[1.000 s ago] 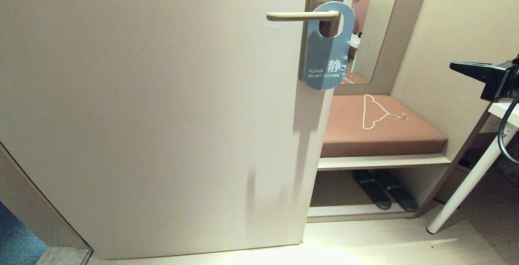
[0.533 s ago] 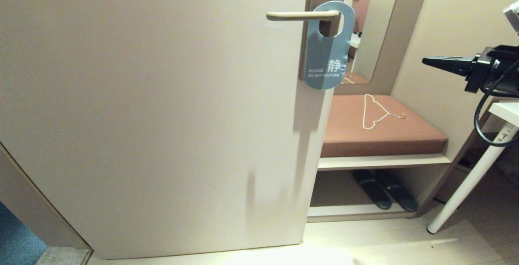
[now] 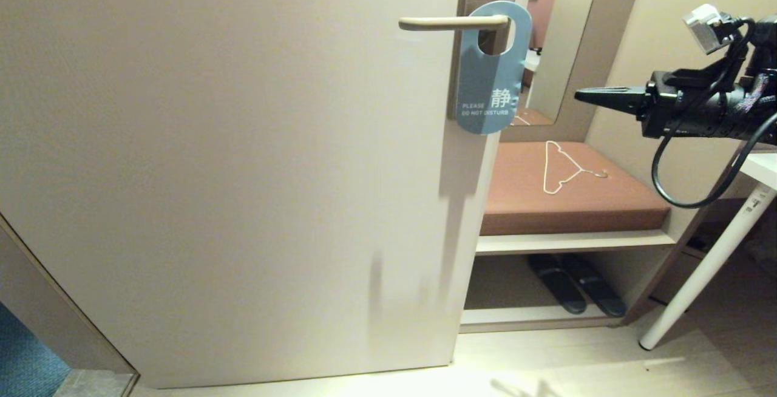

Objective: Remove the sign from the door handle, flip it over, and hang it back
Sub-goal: Take down the sign

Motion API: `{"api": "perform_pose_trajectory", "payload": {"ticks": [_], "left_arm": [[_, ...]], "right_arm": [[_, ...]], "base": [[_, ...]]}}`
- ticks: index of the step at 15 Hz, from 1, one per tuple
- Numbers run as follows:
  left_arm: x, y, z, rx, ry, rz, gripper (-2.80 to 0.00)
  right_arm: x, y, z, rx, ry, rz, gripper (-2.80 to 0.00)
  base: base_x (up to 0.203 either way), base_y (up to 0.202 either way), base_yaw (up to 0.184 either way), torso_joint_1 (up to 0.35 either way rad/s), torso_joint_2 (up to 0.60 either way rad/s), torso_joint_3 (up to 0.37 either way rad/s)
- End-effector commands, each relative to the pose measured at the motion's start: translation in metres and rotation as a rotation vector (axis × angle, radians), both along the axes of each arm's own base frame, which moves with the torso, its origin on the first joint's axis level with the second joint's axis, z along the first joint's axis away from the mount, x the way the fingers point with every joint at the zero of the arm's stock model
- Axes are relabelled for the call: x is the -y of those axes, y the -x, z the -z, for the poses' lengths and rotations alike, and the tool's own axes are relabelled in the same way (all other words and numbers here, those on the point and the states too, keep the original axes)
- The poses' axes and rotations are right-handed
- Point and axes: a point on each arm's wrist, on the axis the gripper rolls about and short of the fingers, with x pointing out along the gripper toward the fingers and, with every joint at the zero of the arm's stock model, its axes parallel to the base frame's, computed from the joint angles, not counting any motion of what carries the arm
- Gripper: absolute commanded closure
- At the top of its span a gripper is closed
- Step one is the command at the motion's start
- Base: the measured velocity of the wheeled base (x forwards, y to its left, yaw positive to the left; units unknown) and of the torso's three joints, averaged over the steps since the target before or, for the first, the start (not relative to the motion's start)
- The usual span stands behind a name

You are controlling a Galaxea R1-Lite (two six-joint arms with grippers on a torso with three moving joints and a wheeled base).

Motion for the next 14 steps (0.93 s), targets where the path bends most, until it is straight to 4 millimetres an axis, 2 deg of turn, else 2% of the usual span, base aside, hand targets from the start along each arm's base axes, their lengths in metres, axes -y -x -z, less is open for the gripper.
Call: {"api": "perform_pose_trajectory", "payload": {"ticks": [1, 6, 14], "left_arm": [[0.000, 0.000, 0.000, -0.001, 0.001, -0.001, 0.00], [0.000, 0.000, 0.000, -0.001, 0.001, -0.001, 0.00], [0.000, 0.000, 0.000, -0.001, 0.001, -0.001, 0.00]], "right_arm": [[-0.011, -0.010, 0.010, -0.024, -0.002, -0.039, 0.00], [-0.016, -0.033, 0.010, -0.012, -0.004, -0.062, 0.00], [-0.020, -0.064, 0.021, -0.019, -0.007, -0.095, 0.00]], "base": [[0.000, 0.000, 0.000, 0.000, 0.00, 0.000], [0.000, 0.000, 0.000, 0.000, 0.00, 0.000], [0.000, 0.000, 0.000, 0.000, 0.00, 0.000]]}}
